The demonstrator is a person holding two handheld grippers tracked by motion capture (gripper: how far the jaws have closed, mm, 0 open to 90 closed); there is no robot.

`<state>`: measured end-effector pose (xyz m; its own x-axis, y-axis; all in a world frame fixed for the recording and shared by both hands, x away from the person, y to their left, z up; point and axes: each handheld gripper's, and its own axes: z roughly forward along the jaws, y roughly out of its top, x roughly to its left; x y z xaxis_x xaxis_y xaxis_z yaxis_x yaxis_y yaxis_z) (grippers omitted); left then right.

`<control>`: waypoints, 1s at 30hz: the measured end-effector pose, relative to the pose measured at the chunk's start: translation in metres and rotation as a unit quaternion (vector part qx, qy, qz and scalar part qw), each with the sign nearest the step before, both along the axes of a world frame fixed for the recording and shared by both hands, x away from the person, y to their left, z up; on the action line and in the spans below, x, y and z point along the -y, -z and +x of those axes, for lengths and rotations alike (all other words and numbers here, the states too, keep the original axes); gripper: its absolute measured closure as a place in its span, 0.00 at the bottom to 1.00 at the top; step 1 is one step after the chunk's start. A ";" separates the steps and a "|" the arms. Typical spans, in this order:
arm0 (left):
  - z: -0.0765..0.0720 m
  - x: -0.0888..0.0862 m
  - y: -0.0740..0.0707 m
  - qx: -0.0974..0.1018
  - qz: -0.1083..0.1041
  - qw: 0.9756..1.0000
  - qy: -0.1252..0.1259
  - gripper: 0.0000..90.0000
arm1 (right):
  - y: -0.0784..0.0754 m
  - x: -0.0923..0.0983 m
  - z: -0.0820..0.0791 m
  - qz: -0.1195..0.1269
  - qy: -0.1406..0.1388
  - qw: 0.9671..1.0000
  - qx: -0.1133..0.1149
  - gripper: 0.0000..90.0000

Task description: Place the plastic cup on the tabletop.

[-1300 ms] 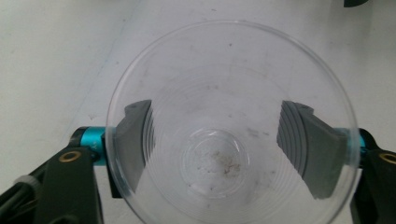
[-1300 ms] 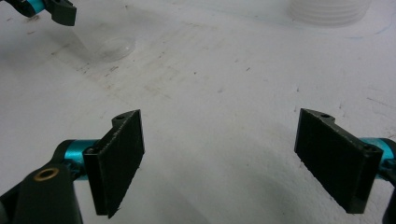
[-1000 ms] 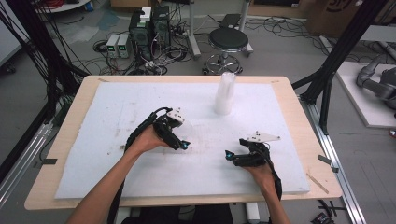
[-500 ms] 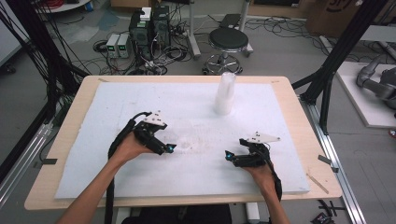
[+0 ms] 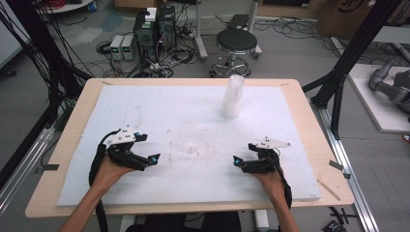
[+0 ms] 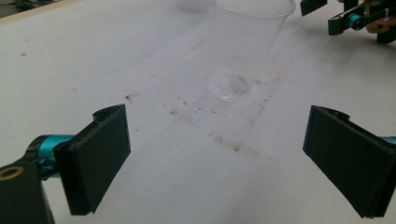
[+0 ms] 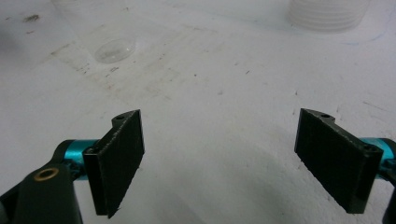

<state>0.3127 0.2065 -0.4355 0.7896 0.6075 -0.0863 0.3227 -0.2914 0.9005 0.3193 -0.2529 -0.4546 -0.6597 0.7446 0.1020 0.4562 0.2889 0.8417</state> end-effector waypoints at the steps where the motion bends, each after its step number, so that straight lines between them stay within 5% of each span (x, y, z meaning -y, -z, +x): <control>1: -0.002 -0.002 0.002 0.003 -0.003 1.000 -0.004 0.08 | 0.000 0.000 0.000 0.000 0.001 1.000 0.002 0.17; 8: -0.019 -0.019 0.015 0.039 -0.033 0.998 -0.048 0.08 | 0.000 -0.001 -0.001 -0.005 0.005 1.000 0.007 0.17; 19: -0.022 -0.028 0.031 0.034 -0.049 0.996 -0.070 0.08 | 0.000 -0.001 -0.002 -0.004 0.008 1.000 0.010 0.17; 30: -0.023 -0.030 0.032 0.037 -0.054 0.995 -0.082 0.09 | 0.000 -0.001 -0.006 -0.007 0.005 1.000 0.026 0.17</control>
<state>0.2899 0.2361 -0.4673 0.6880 0.7183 -0.1035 0.2892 -0.1405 0.9469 0.3133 -0.2516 -0.4541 -0.6558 0.7527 0.0574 0.4152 0.2962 0.8602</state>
